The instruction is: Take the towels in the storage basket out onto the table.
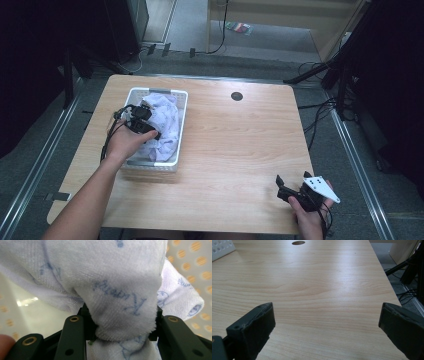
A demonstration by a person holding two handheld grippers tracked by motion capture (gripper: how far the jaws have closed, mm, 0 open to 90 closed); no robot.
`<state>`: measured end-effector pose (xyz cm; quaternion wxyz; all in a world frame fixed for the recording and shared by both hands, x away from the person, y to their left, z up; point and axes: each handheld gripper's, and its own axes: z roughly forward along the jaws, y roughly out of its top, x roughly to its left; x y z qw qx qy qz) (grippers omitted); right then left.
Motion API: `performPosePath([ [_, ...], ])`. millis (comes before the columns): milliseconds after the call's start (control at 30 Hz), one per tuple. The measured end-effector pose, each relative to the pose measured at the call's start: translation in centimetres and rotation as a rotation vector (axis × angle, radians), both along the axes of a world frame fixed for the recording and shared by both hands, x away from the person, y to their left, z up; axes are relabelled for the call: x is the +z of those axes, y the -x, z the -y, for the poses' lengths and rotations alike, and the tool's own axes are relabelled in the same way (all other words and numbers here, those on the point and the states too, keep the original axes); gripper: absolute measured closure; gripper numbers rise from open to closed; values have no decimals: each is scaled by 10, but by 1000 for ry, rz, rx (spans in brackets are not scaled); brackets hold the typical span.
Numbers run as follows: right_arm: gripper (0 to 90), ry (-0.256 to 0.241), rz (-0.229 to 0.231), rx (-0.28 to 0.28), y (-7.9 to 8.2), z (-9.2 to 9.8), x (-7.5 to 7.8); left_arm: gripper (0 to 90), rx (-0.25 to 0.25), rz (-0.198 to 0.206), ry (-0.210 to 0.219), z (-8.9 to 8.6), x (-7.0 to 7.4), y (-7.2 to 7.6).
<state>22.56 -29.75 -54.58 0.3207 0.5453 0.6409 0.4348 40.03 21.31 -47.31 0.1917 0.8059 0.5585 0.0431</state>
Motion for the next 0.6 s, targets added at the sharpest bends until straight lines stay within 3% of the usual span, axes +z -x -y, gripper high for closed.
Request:
performPosePath([
  [600, 5, 23, 0, 12, 0, -4, 0, 571, 13, 97, -13, -13, 80, 12],
])
